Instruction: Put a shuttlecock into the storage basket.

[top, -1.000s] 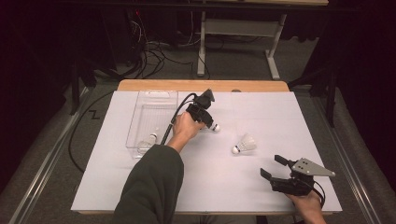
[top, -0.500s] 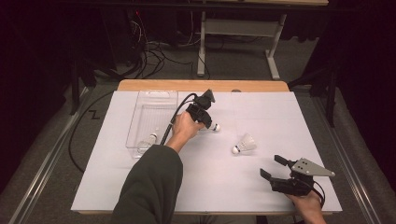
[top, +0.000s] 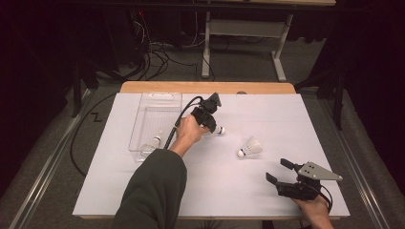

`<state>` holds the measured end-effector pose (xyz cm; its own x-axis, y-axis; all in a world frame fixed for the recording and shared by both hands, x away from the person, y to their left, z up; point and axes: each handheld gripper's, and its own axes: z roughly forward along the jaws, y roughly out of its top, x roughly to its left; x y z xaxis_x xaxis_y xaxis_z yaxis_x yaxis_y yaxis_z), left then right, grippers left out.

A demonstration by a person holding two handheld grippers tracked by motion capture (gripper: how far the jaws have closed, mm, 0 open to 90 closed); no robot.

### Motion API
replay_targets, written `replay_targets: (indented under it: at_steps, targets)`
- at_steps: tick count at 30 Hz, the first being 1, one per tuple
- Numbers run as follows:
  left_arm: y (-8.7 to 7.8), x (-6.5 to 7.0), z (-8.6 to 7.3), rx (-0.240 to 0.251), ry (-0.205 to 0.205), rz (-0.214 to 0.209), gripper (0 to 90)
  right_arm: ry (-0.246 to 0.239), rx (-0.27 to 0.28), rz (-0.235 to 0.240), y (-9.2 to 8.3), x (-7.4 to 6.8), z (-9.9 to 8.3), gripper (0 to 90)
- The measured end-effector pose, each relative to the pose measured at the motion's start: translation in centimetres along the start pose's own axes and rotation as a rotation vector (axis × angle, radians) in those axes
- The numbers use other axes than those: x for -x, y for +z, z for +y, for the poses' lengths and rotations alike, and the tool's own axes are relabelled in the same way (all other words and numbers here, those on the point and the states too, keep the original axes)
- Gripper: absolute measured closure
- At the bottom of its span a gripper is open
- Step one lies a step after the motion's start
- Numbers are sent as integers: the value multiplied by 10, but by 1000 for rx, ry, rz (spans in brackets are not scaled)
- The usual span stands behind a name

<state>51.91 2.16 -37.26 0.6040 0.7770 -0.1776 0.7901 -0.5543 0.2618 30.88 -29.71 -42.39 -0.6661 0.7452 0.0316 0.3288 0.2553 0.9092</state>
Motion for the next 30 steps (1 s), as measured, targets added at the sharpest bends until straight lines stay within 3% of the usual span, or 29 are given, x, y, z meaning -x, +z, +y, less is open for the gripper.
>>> replay_targets:
  at_steps: [30]
  targets:
    - [-4,7,-4,2,53,-30,892,3,2,-2,-1,0,0,207]
